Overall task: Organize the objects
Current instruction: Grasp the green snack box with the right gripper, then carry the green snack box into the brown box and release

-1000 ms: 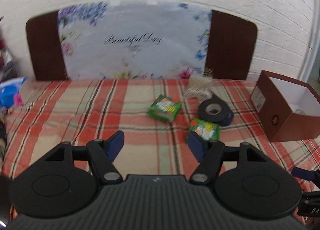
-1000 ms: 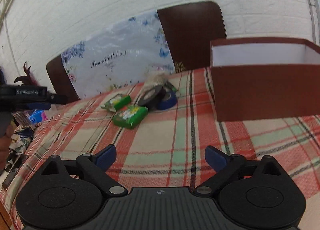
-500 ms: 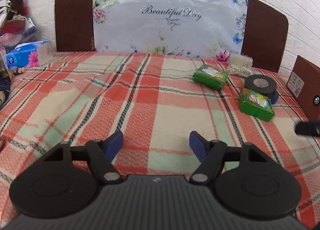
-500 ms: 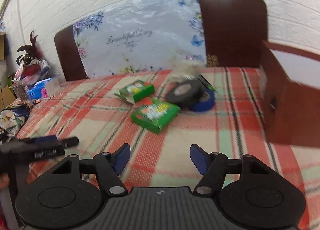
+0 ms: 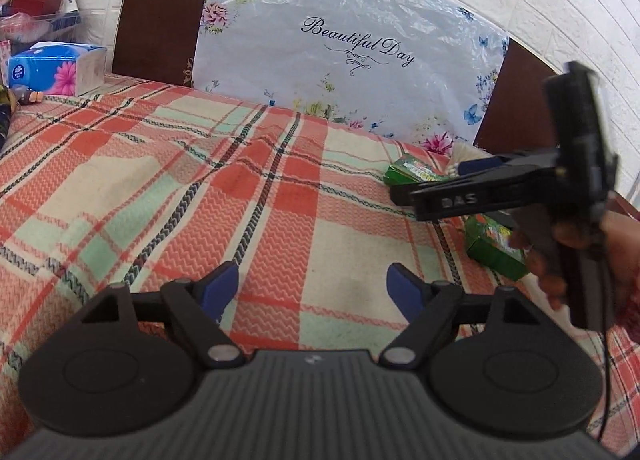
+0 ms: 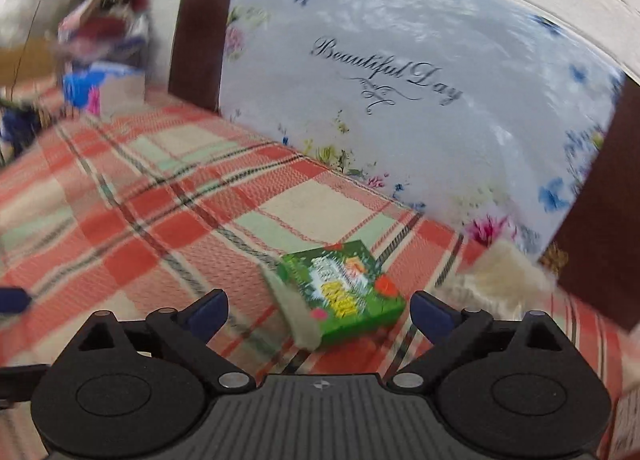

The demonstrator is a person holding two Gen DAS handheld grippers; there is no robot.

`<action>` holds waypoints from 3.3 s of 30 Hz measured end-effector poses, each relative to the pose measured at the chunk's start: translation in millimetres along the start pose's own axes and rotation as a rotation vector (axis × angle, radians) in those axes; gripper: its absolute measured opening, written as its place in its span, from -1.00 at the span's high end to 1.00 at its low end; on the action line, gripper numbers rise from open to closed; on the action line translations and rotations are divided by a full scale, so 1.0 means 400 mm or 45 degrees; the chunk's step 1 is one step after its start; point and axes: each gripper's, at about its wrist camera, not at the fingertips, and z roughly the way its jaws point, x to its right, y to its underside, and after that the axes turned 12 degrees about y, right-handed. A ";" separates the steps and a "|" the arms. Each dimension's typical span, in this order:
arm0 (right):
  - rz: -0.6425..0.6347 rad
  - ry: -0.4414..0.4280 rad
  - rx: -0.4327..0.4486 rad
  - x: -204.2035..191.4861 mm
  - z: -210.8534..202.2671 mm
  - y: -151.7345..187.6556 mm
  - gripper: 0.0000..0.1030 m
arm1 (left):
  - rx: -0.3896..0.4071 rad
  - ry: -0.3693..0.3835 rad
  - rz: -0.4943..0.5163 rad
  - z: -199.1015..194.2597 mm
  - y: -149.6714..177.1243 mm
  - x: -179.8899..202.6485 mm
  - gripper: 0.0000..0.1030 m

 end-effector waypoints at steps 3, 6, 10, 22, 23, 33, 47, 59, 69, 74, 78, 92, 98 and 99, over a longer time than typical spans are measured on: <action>-0.016 -0.071 -0.058 0.013 0.056 -0.014 -0.79 | 0.007 0.023 -0.025 0.000 -0.003 -0.009 -0.65; 0.116 -0.212 -0.130 0.049 0.076 -0.014 -0.25 | 0.014 0.035 -0.038 0.000 -0.004 -0.015 -0.66; 0.063 -0.218 -0.115 0.004 0.013 -0.005 -0.23 | 0.024 0.045 -0.054 -0.001 -0.006 -0.020 -0.66; 0.362 -0.021 -0.075 0.095 -0.397 0.224 -0.28 | -0.010 0.025 0.002 0.004 -0.008 -0.007 -0.70; 0.399 0.025 -0.104 0.106 -0.421 0.257 -0.29 | -0.019 0.020 0.013 0.006 -0.008 -0.004 -0.71; 0.582 0.178 -0.250 0.120 -0.510 0.440 -0.73 | -0.293 0.207 0.059 0.000 -0.039 0.211 -0.68; 0.403 0.041 -0.144 0.161 -0.532 0.475 -0.87 | -0.823 0.436 -0.277 0.056 0.071 0.399 -0.67; 0.478 -0.014 0.017 0.222 -0.486 0.447 -0.16 | -0.791 0.382 -0.188 0.130 -0.017 0.506 0.36; 0.683 0.412 0.312 0.483 -0.545 0.375 -0.17 | -0.583 0.615 0.159 0.228 -0.199 0.810 0.35; 0.760 0.534 0.208 0.597 -0.455 0.397 -0.86 | -0.556 0.570 0.263 0.346 -0.180 0.888 0.12; 0.818 0.583 0.187 0.616 -0.464 0.441 -0.79 | -0.543 0.539 0.300 0.350 -0.162 0.880 0.12; 0.829 0.472 0.400 0.377 -0.609 0.461 -0.79 | -0.254 0.374 0.131 0.143 -0.216 0.503 -0.02; 0.723 0.194 0.244 0.277 -0.522 0.379 -0.76 | -0.297 0.042 -0.109 0.107 -0.180 0.193 -0.02; 0.715 0.170 0.219 0.269 -0.509 0.368 -0.75 | -0.309 0.021 -0.138 0.105 -0.172 0.162 -0.02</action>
